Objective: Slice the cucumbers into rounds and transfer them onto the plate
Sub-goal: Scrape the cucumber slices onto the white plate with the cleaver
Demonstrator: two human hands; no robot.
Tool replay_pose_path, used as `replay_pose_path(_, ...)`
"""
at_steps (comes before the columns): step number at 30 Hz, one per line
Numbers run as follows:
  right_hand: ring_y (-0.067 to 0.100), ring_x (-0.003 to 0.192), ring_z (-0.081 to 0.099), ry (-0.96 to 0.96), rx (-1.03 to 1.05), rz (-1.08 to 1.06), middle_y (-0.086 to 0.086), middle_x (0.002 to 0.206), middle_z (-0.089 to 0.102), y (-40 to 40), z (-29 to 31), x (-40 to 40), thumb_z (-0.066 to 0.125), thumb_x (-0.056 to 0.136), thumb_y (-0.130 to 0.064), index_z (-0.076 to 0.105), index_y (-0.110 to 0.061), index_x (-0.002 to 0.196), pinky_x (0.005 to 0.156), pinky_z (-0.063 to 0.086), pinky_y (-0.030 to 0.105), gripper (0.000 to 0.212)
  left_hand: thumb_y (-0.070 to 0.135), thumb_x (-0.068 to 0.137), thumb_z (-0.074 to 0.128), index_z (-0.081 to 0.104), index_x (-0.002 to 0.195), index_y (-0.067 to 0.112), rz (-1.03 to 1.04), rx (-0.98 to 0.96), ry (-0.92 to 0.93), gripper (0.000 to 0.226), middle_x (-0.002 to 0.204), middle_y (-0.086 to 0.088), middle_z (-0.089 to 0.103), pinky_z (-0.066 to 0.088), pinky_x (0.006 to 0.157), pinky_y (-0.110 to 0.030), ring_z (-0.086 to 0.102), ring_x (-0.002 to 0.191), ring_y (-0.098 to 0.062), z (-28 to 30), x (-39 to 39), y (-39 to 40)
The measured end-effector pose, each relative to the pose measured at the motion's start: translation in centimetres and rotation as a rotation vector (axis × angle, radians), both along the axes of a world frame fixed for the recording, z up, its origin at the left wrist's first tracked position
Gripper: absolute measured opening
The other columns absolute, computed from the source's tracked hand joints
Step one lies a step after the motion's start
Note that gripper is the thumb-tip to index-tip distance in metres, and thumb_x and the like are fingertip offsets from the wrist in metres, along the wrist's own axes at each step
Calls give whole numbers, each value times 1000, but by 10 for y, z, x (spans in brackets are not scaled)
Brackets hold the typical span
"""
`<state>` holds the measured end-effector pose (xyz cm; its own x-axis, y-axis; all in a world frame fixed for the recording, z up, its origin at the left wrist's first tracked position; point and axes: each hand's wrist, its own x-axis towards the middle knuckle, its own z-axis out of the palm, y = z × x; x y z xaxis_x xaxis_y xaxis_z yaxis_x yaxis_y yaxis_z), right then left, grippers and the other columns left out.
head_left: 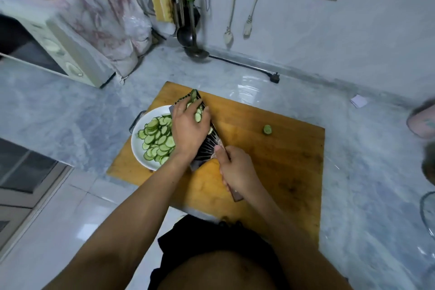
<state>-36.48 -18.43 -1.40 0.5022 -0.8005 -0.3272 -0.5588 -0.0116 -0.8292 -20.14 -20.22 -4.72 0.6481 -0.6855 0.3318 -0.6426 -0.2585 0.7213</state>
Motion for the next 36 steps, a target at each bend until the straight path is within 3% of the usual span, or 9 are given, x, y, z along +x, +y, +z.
replay_pose_path(6,20,39,54,53,-21,19,13,61,59,-8,-1,19,40,103,-48,52,-11,78,39,46,31,46,23,91,60,75,105,10,-154,68,-307,24,121,-8,67,45,96,-44,59,111,-29,-20,68,51)
replay_pose_path(9,20,43,57,120,-80,73,9,63,58,-15,2,16,38,102,-50,53,-11,82,39,48,30,47,28,90,59,77,97,12,-151,79,-341,25,117,-4,69,45,95,-48,59,111,-30,-24,84,65)
replay_pose_path(13,22,46,60,191,-150,120,6,63,58,-18,6,15,37,103,-49,56,-10,91,41,52,36,45,26,86,65,76,88,11,-196,-53,-355,19,116,-5,68,47,96,-42,58,114,-26,-12,77,67)
replay_pose_path(16,23,48,59,196,-141,114,8,68,59,-17,7,16,38,103,-50,57,-11,93,43,54,40,45,30,87,66,73,106,12,-274,-19,-313,28,129,-6,61,49,97,-39,57,119,-23,-7,66,61)
replay_pose_path(19,20,48,58,205,-150,116,7,70,58,-15,8,16,38,102,-51,55,-12,92,41,51,32,44,40,91,60,63,129,19,-250,161,-199,43,144,0,50,47,95,-35,55,122,-21,-5,68,55)
replay_pose_path(21,19,48,57,199,-147,106,6,68,57,-14,9,13,38,102,-50,54,-12,90,42,52,33,43,41,93,55,66,123,16,-253,197,-176,41,137,2,56,52,91,-35,57,118,-19,-5,72,55)
replay_pose_path(25,18,45,56,176,-150,71,4,64,57,-15,9,5,38,103,-49,54,-13,86,44,52,35,43,36,91,51,76,93,10,-273,102,-276,36,103,-2,69,54,75,-41,63,96,-21,-3,80,63)
replay_pose_path(31,13,38,54,124,-175,51,5,58,59,-13,13,5,37,103,-49,55,-10,86,37,43,22,46,21,89,65,75,101,8,-644,0,-535,20,109,-6,69,49,93,-36,62,106,-23,-1,58,72)
replay_pose_path(36,11,38,53,78,-126,0,6,59,58,-11,12,-2,40,103,-48,54,-12,83,39,45,23,44,21,82,66,74,82,9,-593,102,-567,14,94,-4,70,44,101,-44,62,104,-25,-12,76,83)
